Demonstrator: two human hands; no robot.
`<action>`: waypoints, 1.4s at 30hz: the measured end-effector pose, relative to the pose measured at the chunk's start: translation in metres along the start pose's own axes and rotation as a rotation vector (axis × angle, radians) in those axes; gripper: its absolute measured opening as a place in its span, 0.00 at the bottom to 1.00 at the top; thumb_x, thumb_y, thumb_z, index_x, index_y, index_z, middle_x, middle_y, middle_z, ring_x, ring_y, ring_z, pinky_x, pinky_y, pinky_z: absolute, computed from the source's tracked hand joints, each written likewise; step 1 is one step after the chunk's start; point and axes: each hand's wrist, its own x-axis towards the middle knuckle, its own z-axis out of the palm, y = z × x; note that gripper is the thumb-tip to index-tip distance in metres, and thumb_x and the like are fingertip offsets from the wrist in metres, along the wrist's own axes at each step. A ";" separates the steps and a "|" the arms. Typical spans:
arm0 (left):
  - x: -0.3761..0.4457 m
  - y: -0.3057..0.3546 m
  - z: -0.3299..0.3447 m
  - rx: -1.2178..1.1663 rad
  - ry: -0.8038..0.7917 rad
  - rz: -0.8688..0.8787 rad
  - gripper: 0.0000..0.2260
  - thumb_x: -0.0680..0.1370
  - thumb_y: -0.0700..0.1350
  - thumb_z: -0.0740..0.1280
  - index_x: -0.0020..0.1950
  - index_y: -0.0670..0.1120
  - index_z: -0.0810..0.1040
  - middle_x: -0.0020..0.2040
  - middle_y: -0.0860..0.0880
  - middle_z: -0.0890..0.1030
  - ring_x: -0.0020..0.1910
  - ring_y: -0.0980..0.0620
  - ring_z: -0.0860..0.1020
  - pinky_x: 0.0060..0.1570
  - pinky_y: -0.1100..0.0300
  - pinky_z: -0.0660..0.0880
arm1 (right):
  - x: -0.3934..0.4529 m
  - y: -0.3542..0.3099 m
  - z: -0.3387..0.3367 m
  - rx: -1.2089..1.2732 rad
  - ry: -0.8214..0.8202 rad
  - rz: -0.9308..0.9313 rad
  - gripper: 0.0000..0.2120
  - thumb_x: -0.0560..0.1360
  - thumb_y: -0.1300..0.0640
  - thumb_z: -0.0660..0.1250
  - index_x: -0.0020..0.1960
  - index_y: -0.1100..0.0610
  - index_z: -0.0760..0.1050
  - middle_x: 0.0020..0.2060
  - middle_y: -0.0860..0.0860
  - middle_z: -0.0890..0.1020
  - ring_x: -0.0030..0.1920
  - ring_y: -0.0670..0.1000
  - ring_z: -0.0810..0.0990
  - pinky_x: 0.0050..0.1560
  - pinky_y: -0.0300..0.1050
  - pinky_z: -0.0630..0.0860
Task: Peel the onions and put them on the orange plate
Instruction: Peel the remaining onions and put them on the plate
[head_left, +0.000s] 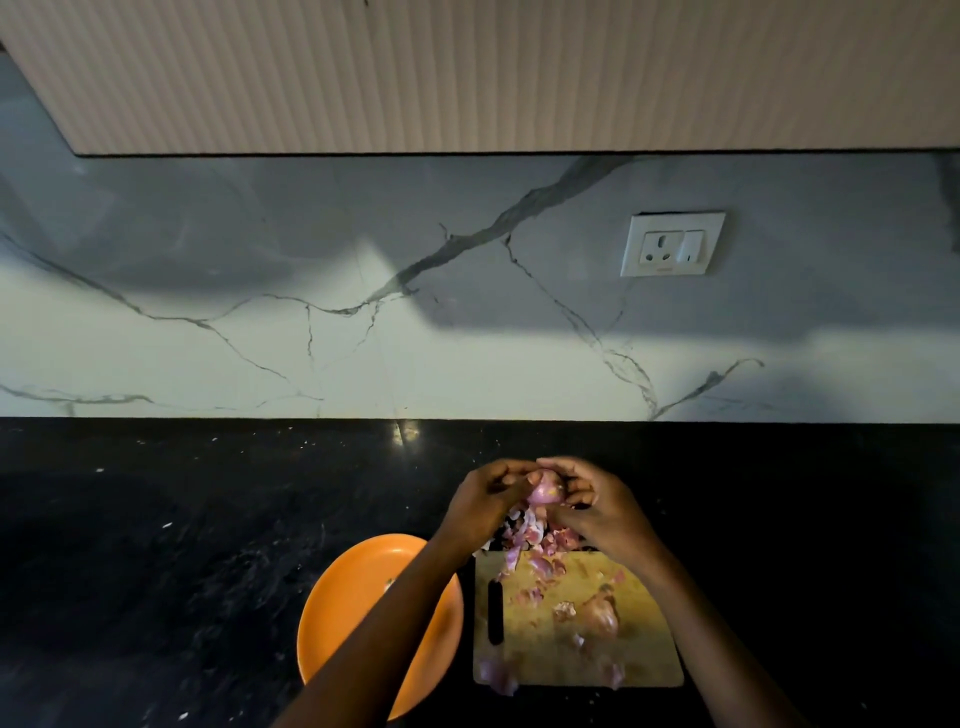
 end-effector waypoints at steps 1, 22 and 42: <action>0.000 -0.001 0.000 -0.016 0.010 -0.003 0.10 0.80 0.46 0.70 0.60 0.48 0.83 0.52 0.50 0.86 0.52 0.53 0.84 0.58 0.53 0.79 | 0.000 0.000 -0.001 0.017 0.016 0.004 0.29 0.65 0.62 0.82 0.62 0.46 0.77 0.55 0.46 0.84 0.55 0.44 0.83 0.51 0.38 0.79; -0.009 0.009 -0.008 0.326 0.116 0.126 0.04 0.77 0.48 0.74 0.50 0.51 0.84 0.42 0.59 0.83 0.43 0.66 0.82 0.41 0.74 0.73 | 0.004 -0.009 -0.005 -0.185 -0.070 -0.069 0.28 0.68 0.59 0.81 0.63 0.42 0.78 0.57 0.43 0.84 0.55 0.41 0.83 0.57 0.40 0.80; -0.014 -0.001 -0.008 0.421 0.060 0.220 0.03 0.79 0.43 0.71 0.51 0.46 0.84 0.44 0.53 0.85 0.44 0.59 0.82 0.43 0.66 0.76 | -0.002 -0.008 -0.004 -0.239 -0.079 -0.034 0.26 0.68 0.64 0.80 0.64 0.51 0.81 0.53 0.45 0.85 0.50 0.37 0.83 0.50 0.31 0.77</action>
